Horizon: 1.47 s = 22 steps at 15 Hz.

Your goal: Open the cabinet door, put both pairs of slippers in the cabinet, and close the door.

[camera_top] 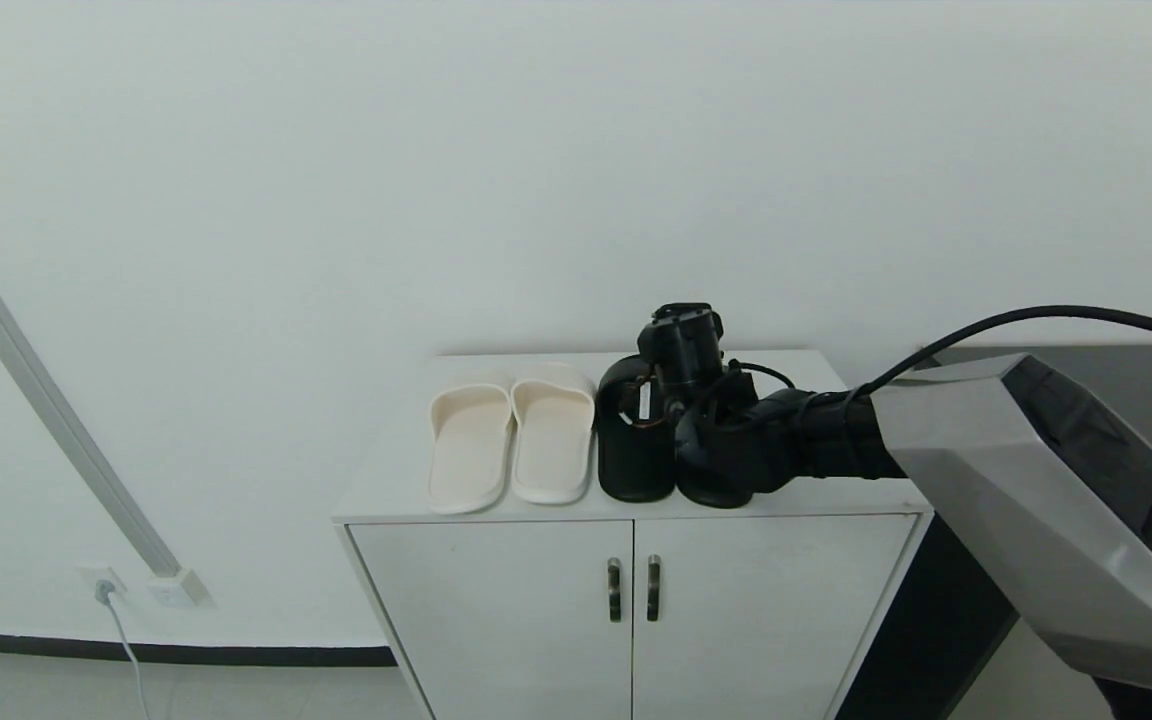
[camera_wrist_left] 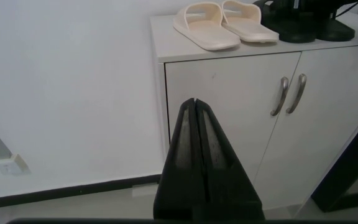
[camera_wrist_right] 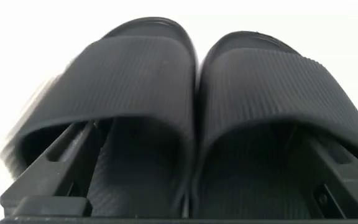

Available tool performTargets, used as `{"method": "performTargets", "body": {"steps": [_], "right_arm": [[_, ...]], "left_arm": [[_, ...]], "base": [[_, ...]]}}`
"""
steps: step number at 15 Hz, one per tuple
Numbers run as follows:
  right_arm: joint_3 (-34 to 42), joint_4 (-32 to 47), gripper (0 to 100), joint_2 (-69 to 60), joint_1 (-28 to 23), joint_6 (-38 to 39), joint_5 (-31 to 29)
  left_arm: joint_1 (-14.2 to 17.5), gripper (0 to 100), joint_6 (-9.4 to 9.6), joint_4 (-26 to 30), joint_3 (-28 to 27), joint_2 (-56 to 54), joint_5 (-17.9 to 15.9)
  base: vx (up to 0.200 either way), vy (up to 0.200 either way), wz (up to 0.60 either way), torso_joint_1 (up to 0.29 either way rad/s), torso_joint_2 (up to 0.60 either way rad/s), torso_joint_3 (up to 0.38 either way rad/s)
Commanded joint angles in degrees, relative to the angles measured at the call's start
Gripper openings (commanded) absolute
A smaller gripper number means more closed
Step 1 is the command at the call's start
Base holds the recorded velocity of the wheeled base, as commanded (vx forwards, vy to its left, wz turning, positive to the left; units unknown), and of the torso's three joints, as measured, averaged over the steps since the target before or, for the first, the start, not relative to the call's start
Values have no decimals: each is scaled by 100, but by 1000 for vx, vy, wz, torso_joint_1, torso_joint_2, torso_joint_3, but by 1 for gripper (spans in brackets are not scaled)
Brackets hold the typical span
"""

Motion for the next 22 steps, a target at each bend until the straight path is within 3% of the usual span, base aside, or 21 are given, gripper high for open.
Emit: {"method": "performTargets", "body": {"steps": [1, 6, 7, 16, 19, 22], "right_arm": [[-103, 1, 100, 137, -24, 24, -10], [-331, 10, 100, 304, -103, 6, -10], [-349, 10, 0, 321, -129, 6, -1], [-129, 1, 0, -118, -103, -12, -1], [1013, -140, 0, -1129, -68, -196, 447], [2965, -1001, 0, -2360, -68, -609, 1572]], "left_arm": [[0, 0, 2, -7, 1, 4, -2], [0, 0, 2, 2, 1, 4, -2], [0, 0, 2, -7, 1, 4, -2], [0, 0, -7, -7, 1, 4, -2], [0, 0, 2, 2, 1, 4, -2], [0, 0, 2, 2, 1, 4, -2]], "base": [[0, 0, 0, 0, 0, 0], [0, 0, 0, 0, 0, 0], [0, 0, 0, 0, 0, 0], [0, 0, 0, 0, 0, 0], [0, 0, 0, 0, 0, 0], [0, 0, 0, 0, 0, 0]]}}
